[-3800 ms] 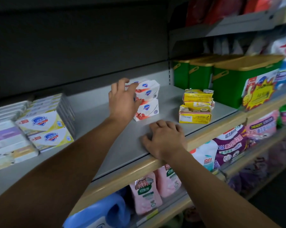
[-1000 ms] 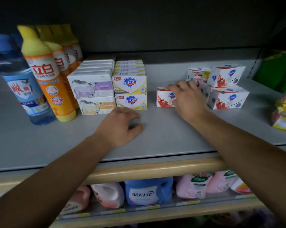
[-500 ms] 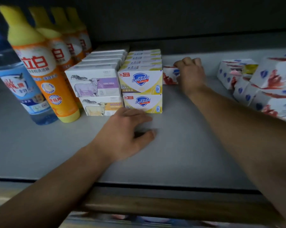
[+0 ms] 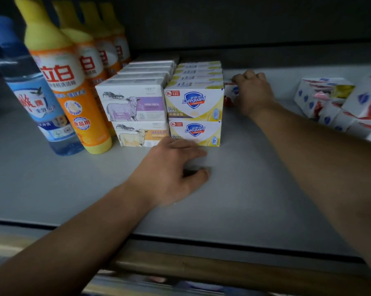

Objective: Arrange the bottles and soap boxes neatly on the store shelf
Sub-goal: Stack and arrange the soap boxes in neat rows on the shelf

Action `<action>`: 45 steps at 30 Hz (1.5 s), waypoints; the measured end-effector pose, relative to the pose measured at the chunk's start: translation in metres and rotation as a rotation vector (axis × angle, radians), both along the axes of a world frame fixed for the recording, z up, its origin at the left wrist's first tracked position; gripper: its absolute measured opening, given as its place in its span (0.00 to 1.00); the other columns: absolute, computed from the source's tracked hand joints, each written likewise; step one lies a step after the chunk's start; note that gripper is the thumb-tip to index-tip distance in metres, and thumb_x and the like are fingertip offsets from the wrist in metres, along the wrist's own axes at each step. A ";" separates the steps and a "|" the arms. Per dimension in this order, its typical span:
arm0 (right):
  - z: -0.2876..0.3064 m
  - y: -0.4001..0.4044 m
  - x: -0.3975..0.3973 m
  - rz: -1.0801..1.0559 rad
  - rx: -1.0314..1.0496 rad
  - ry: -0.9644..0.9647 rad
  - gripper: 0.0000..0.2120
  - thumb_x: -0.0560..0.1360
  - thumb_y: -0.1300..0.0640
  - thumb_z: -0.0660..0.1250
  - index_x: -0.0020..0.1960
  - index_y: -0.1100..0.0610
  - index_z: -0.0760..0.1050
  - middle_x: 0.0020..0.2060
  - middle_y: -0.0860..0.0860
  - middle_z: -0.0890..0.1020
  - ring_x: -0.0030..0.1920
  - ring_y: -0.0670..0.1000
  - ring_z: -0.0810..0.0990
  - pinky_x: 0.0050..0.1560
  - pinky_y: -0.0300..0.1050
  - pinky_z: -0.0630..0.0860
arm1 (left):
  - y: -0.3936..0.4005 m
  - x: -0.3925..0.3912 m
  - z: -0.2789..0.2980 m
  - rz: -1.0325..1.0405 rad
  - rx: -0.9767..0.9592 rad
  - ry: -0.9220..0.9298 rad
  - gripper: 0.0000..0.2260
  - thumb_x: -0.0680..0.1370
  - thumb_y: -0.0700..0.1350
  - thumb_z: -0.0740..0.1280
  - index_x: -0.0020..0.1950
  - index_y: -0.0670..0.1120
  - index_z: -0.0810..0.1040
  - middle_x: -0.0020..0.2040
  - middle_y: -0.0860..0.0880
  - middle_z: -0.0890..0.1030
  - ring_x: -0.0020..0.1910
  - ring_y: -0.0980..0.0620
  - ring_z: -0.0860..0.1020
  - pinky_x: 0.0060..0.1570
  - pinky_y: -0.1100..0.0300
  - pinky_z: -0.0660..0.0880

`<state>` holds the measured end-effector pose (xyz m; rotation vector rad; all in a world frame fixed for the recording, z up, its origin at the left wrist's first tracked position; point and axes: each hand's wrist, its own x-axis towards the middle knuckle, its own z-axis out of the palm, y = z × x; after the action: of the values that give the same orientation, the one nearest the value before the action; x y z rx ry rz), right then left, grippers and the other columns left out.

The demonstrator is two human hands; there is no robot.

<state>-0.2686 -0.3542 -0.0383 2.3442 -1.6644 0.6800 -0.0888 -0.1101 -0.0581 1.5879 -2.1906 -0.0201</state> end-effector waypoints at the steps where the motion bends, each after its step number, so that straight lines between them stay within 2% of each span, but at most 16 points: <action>1: 0.003 0.006 -0.001 -0.001 0.024 0.001 0.27 0.74 0.55 0.68 0.71 0.55 0.67 0.65 0.59 0.71 0.65 0.63 0.67 0.64 0.54 0.68 | 0.000 0.000 -0.001 0.005 -0.005 0.002 0.26 0.72 0.61 0.60 0.61 0.47 0.82 0.61 0.49 0.81 0.62 0.49 0.75 0.66 0.61 0.66; 3: 0.008 0.024 -0.004 -0.005 0.049 -0.020 0.30 0.73 0.51 0.69 0.73 0.54 0.66 0.66 0.58 0.71 0.66 0.63 0.67 0.65 0.52 0.67 | 0.000 0.000 -0.001 0.023 -0.014 0.002 0.27 0.71 0.63 0.58 0.60 0.48 0.82 0.61 0.49 0.81 0.62 0.48 0.75 0.65 0.61 0.67; 6: 0.016 0.065 -0.015 -0.022 0.085 -0.062 0.27 0.75 0.50 0.66 0.72 0.55 0.67 0.67 0.58 0.71 0.66 0.62 0.68 0.65 0.51 0.68 | 0.000 0.000 -0.001 0.051 0.012 -0.003 0.26 0.71 0.63 0.58 0.61 0.50 0.81 0.61 0.51 0.80 0.63 0.47 0.74 0.65 0.56 0.68; 9: 0.019 0.117 -0.029 -0.022 0.139 -0.059 0.25 0.77 0.48 0.64 0.72 0.55 0.68 0.67 0.58 0.71 0.67 0.61 0.69 0.65 0.50 0.68 | -0.002 0.000 -0.001 0.035 0.030 -0.018 0.30 0.70 0.65 0.55 0.62 0.50 0.80 0.61 0.52 0.80 0.64 0.47 0.74 0.65 0.55 0.67; 13: 0.013 0.193 -0.060 -0.027 0.234 -0.085 0.25 0.78 0.46 0.64 0.72 0.53 0.68 0.69 0.55 0.71 0.69 0.58 0.68 0.67 0.46 0.65 | 0.001 -0.001 0.002 0.033 0.058 -0.035 0.23 0.75 0.60 0.61 0.62 0.49 0.79 0.62 0.49 0.80 0.65 0.46 0.74 0.64 0.53 0.70; 17: 0.002 0.249 -0.108 -0.127 0.297 -0.111 0.25 0.78 0.43 0.62 0.72 0.52 0.69 0.70 0.53 0.71 0.70 0.56 0.68 0.67 0.47 0.65 | 0.009 -0.007 0.009 0.017 0.023 0.020 0.20 0.76 0.54 0.67 0.66 0.48 0.76 0.60 0.46 0.81 0.60 0.44 0.77 0.59 0.52 0.74; 20: -0.006 0.271 -0.155 -0.290 0.331 -0.135 0.26 0.78 0.40 0.60 0.70 0.53 0.71 0.69 0.56 0.73 0.68 0.58 0.70 0.67 0.49 0.68 | 0.014 -0.026 0.017 -0.050 0.010 0.127 0.18 0.76 0.50 0.69 0.65 0.48 0.76 0.57 0.48 0.82 0.52 0.46 0.80 0.55 0.57 0.74; 23: -0.014 0.281 -0.179 -0.410 0.368 -0.107 0.28 0.77 0.36 0.56 0.65 0.55 0.73 0.65 0.57 0.75 0.65 0.59 0.72 0.65 0.50 0.69 | 0.015 -0.056 0.025 -0.116 -0.018 0.230 0.17 0.76 0.47 0.69 0.64 0.48 0.77 0.55 0.49 0.81 0.47 0.49 0.80 0.52 0.60 0.74; 26: -0.020 0.278 -0.176 -0.443 0.363 -0.021 0.28 0.77 0.34 0.52 0.67 0.51 0.70 0.67 0.55 0.72 0.68 0.58 0.69 0.68 0.53 0.63 | 0.009 -0.090 0.030 -0.148 -0.044 0.302 0.17 0.75 0.48 0.69 0.64 0.49 0.77 0.54 0.51 0.82 0.46 0.51 0.80 0.54 0.60 0.75; 33: -0.023 0.275 -0.177 -0.471 0.339 -0.031 0.29 0.76 0.35 0.51 0.70 0.50 0.68 0.68 0.53 0.71 0.70 0.58 0.66 0.69 0.55 0.60 | -0.027 -0.167 0.040 -0.234 -0.114 0.290 0.17 0.74 0.49 0.70 0.63 0.49 0.78 0.55 0.51 0.81 0.44 0.51 0.81 0.52 0.61 0.74; 36: -0.024 0.276 -0.177 -0.465 0.332 -0.050 0.29 0.76 0.35 0.52 0.70 0.50 0.69 0.67 0.53 0.71 0.69 0.58 0.67 0.69 0.55 0.61 | -0.049 -0.198 0.039 -0.243 -0.129 0.257 0.18 0.74 0.50 0.70 0.63 0.48 0.78 0.57 0.47 0.80 0.50 0.47 0.80 0.53 0.59 0.73; 40: -0.024 0.276 -0.178 -0.456 0.303 -0.064 0.30 0.75 0.35 0.52 0.69 0.51 0.69 0.65 0.53 0.72 0.69 0.58 0.66 0.68 0.55 0.61 | -0.077 -0.226 0.030 -0.243 -0.102 0.201 0.24 0.75 0.51 0.70 0.70 0.48 0.74 0.65 0.43 0.74 0.62 0.44 0.74 0.63 0.54 0.71; 42: -0.025 0.277 -0.178 -0.452 0.294 -0.073 0.29 0.75 0.36 0.52 0.69 0.51 0.70 0.65 0.53 0.72 0.68 0.58 0.66 0.67 0.56 0.61 | -0.085 -0.234 0.024 -0.224 -0.104 0.177 0.26 0.75 0.52 0.71 0.72 0.49 0.72 0.66 0.44 0.71 0.63 0.44 0.72 0.65 0.54 0.70; 45: -0.025 0.278 -0.178 -0.450 0.273 -0.080 0.27 0.76 0.38 0.52 0.68 0.51 0.71 0.64 0.53 0.73 0.68 0.58 0.67 0.67 0.55 0.61 | -0.088 -0.242 0.015 -0.194 -0.144 0.144 0.25 0.74 0.50 0.72 0.70 0.49 0.74 0.64 0.44 0.68 0.62 0.42 0.69 0.64 0.52 0.70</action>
<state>-0.4468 -0.0764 -0.0631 1.9976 -2.3425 0.4855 -0.3307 -0.1983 -0.0433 1.2532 -2.1729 -0.0323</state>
